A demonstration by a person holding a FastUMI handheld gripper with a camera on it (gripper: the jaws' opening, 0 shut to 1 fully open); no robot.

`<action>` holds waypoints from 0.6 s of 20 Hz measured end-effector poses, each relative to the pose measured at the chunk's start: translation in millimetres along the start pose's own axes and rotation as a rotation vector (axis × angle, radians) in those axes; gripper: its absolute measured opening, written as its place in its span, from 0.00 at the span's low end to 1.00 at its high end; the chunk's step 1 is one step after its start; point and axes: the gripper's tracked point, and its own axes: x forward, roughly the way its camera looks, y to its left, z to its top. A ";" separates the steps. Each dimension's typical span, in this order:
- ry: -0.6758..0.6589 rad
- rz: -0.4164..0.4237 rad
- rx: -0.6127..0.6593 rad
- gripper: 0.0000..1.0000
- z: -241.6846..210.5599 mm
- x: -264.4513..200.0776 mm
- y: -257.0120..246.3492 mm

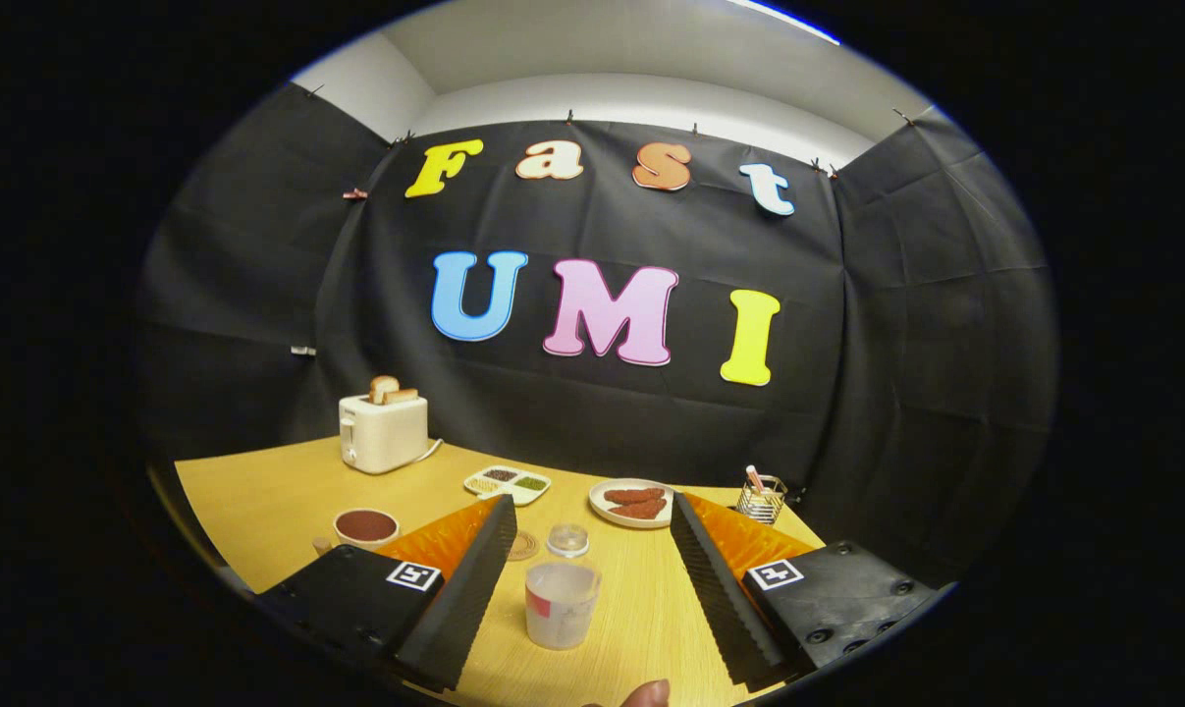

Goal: Take the bottle from table, then pour the juice into the cup, finally place the bottle on the coaster

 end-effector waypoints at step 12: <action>0.098 -0.064 0.029 0.97 -100.0 39.2 24.5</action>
